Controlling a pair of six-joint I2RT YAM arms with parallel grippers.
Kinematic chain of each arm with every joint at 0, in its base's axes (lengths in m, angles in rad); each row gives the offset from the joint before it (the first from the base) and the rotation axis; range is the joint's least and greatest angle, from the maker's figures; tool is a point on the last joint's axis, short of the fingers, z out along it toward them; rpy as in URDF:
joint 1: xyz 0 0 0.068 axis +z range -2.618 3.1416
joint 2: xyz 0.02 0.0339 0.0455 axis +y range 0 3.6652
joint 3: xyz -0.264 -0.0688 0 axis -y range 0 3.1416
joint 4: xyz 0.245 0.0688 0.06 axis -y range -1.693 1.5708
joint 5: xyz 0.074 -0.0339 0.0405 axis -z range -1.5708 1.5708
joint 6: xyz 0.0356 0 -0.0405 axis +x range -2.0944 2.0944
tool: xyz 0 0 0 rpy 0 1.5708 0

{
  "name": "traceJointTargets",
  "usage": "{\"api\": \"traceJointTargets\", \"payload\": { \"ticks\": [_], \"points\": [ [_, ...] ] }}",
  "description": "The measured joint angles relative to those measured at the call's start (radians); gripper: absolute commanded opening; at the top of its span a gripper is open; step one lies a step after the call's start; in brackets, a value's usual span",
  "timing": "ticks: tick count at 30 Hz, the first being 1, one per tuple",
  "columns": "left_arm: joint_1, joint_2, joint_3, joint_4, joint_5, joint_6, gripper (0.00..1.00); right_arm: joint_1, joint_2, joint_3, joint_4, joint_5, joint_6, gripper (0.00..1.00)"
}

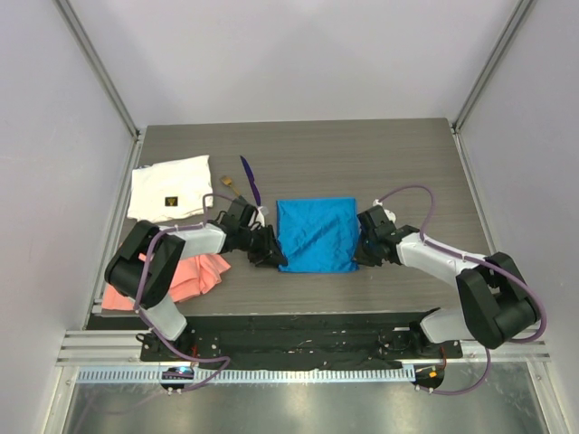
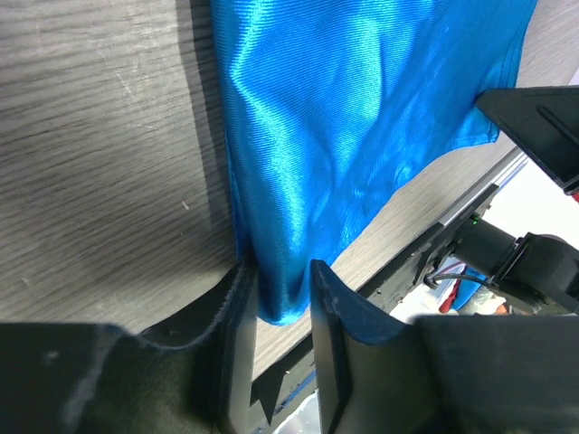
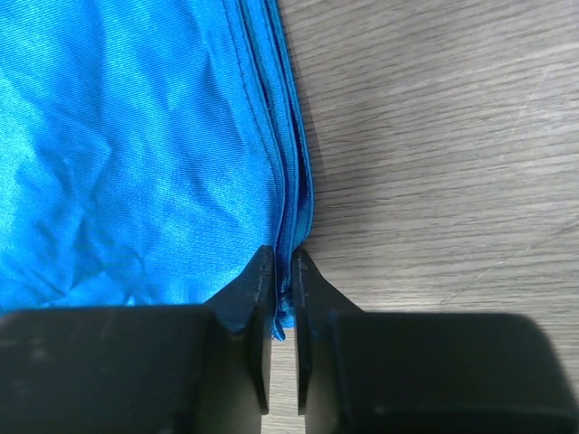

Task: Fold the napkin into a case and place the utensils inside
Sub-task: Pick up the lower triangle-folded napkin from the center of the board.

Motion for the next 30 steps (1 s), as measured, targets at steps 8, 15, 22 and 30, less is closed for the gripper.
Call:
{"api": "traceJointTargets", "payload": {
  "ticks": [8,15,22,30],
  "points": [
    [0.000,0.000,-0.047,0.069,0.013,-0.050,0.00,0.000,-0.030,-0.039,0.054,-0.049,-0.012,0.01],
    [0.000,-0.080,-0.152,0.134,0.022,-0.126,0.00,0.003,-0.161,-0.135,0.019,-0.155,-0.006,0.01],
    [0.000,-0.220,-0.277,0.181,0.050,-0.221,0.00,0.006,-0.267,-0.199,-0.046,-0.272,0.009,0.01],
    [0.000,-0.347,-0.327,0.160,0.066,-0.280,0.00,0.008,-0.378,-0.235,-0.085,-0.356,0.023,0.01]
  ]
}}
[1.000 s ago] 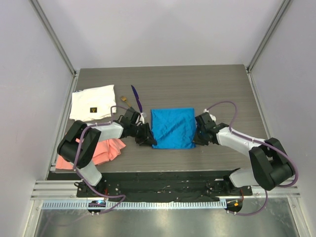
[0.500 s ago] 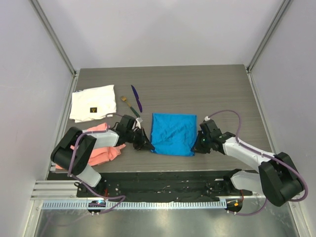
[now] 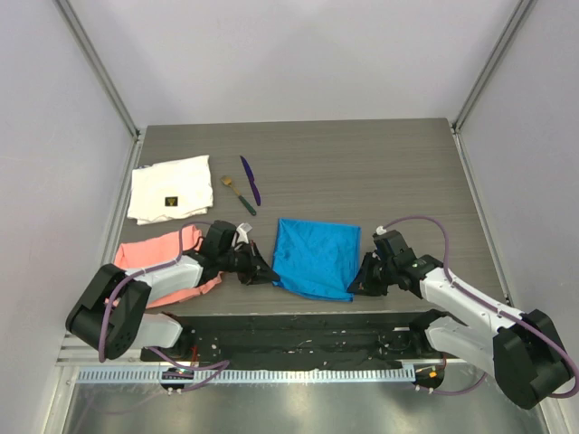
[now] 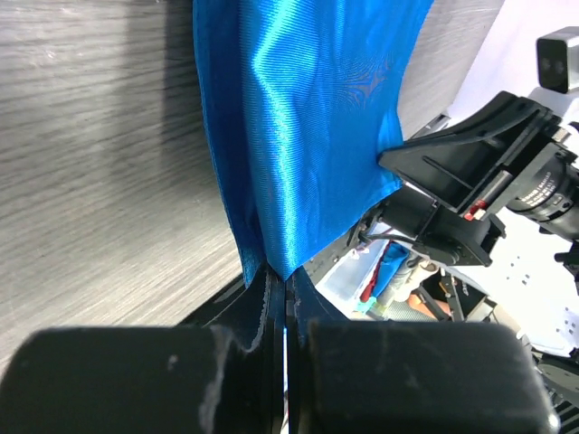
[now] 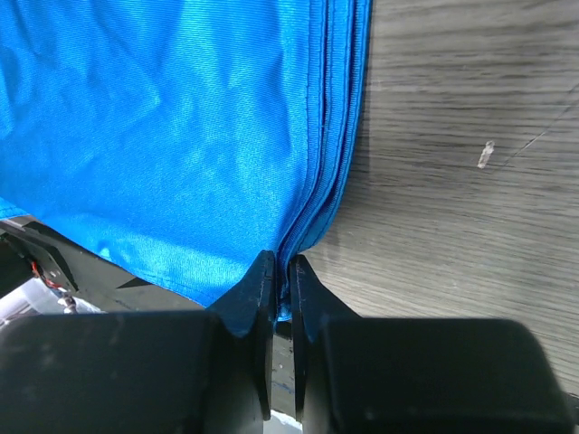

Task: Fold the napkin into a case and place the utensils inside
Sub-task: Pick up the lower triangle-folded napkin from the center of the board.

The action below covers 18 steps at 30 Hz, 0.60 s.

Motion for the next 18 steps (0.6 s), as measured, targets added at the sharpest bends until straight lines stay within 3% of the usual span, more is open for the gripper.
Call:
{"api": "traceJointTargets", "payload": {
  "ticks": [10,18],
  "points": [
    [0.000,0.014,0.061,-0.046,0.015,-0.038,0.00,-0.032,0.099,0.056,-0.006,-0.041,0.006,0.01],
    [0.021,0.015,0.089,-0.048,0.001,-0.112,0.00,-0.133,0.214,0.136,-0.049,-0.136,-0.068,0.01]
  ]
}}
